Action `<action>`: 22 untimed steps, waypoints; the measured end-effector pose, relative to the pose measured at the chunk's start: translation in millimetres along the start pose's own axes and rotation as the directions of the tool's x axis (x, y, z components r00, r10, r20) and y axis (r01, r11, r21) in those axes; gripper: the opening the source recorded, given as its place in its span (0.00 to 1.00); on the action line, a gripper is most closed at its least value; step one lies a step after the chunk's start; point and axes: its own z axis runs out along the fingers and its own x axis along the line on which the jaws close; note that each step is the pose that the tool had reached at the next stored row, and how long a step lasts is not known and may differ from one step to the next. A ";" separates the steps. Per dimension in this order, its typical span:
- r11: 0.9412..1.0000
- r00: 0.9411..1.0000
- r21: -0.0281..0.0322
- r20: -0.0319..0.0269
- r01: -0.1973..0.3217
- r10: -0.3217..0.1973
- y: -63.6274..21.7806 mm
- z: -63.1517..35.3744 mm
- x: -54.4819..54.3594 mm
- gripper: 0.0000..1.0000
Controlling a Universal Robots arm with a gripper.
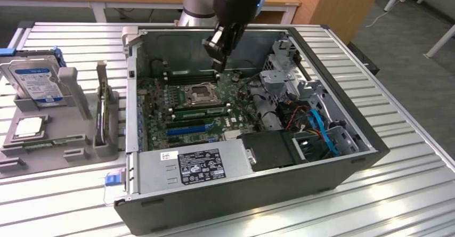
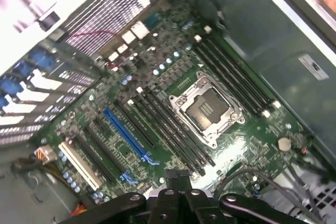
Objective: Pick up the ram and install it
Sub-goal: 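Press down the ram until it locks into place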
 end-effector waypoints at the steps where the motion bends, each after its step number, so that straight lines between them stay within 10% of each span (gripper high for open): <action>1: 1.000 1.000 -0.001 0.001 -0.017 0.017 0.0 0.0 0.0 0.10; 12: 0.980 0.980 -0.010 0.013 -0.201 0.201 0.0 0.0 0.0 0.10; 22: 0.931 0.931 -0.020 0.022 -0.365 0.365 0.0 0.0 0.0 0.10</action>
